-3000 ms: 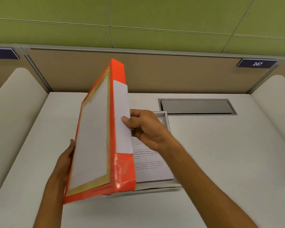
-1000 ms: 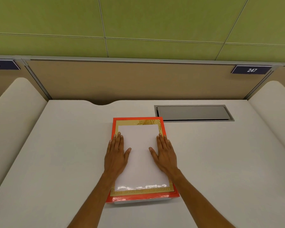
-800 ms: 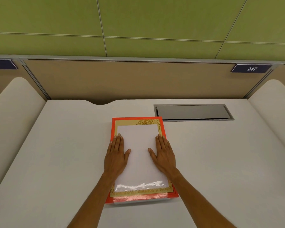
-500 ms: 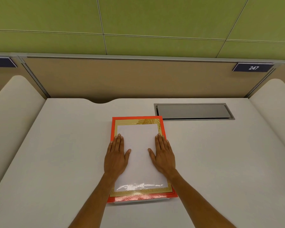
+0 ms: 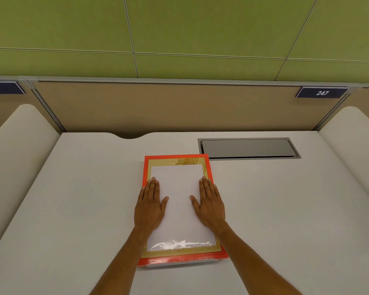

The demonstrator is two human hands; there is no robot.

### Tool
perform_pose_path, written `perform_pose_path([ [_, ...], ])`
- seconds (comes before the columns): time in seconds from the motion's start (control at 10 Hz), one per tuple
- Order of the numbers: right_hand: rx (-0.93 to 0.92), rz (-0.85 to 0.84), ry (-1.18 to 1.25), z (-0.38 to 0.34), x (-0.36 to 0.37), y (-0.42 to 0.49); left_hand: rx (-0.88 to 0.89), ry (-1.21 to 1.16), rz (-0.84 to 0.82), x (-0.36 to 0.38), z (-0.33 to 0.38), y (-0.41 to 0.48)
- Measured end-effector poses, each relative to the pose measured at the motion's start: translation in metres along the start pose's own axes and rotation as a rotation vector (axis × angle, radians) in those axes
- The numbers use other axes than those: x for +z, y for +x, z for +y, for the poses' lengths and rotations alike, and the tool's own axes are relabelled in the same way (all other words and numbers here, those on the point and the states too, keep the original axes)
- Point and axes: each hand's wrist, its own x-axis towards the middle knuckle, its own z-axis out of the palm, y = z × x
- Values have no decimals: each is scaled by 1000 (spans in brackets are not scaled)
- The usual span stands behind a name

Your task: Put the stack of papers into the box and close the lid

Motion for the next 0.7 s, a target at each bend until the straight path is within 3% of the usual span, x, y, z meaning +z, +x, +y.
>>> perform_pose_path([
  [0.3, -22, 11, 43, 8, -11, 0, 0, -35, 31, -4, 6, 1],
  [0.7, 7, 74, 55, 69, -51, -10, 2, -134, 90, -11, 82, -1],
])
